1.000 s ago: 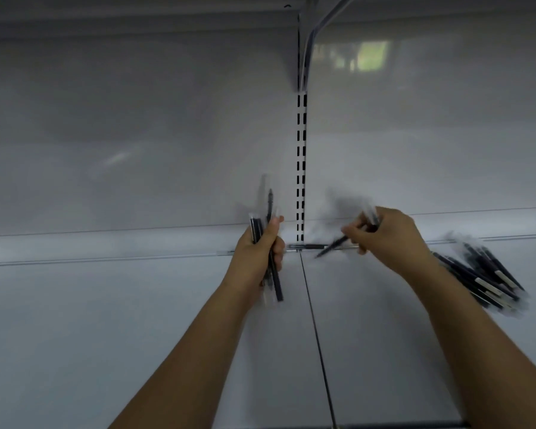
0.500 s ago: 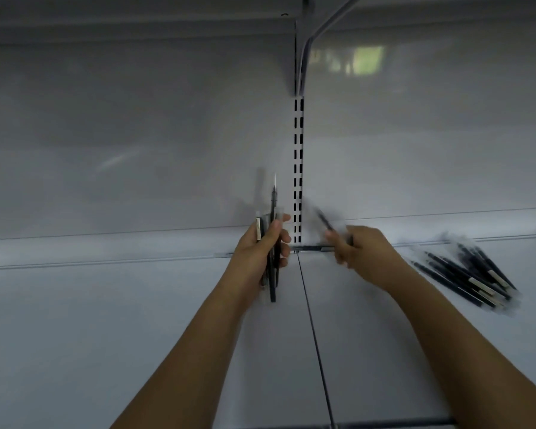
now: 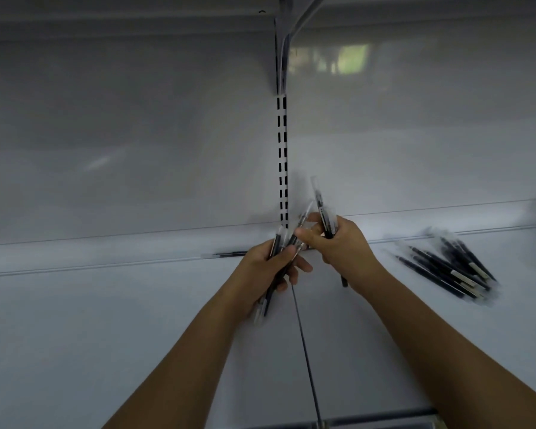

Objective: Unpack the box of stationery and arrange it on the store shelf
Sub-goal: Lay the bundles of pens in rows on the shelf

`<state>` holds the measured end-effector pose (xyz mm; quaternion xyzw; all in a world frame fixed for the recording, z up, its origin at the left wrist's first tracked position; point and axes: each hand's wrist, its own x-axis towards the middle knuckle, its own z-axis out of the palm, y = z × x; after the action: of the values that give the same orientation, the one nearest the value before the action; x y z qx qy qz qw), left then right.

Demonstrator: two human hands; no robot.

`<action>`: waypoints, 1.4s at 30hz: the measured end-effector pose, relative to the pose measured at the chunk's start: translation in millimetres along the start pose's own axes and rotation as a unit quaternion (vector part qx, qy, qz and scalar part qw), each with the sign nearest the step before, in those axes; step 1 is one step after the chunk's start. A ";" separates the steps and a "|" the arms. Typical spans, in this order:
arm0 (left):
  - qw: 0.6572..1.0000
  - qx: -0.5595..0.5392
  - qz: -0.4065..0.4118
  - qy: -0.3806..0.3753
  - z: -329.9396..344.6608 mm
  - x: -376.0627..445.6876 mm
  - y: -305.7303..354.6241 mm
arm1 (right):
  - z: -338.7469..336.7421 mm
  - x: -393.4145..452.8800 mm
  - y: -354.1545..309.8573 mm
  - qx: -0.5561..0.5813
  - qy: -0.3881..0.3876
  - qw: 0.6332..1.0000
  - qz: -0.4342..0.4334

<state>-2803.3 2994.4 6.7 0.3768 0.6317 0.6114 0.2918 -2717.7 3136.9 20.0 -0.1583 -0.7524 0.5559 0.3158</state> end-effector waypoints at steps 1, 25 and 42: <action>1.000 0.002 0.001 -0.003 -0.2 0.1 -0.7 | -0.5 0.2 0.3 0.003 0.001 1.000 0.001; 0.988 -0.112 0.024 0.105 -17.8 10.4 -6.4 | -0.7 -4.2 5.9 -0.176 0.071 0.973 -0.134; 0.998 -0.041 -0.027 0.029 -3.4 0.1 -7.8 | 0.2 -10.4 -10.5 -0.004 -0.041 0.999 0.006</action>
<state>-2807.1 2992.8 -0.8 0.3291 0.6247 0.6391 0.3050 -2708.8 3127.1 26.7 -0.1415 -0.7661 0.5607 0.2805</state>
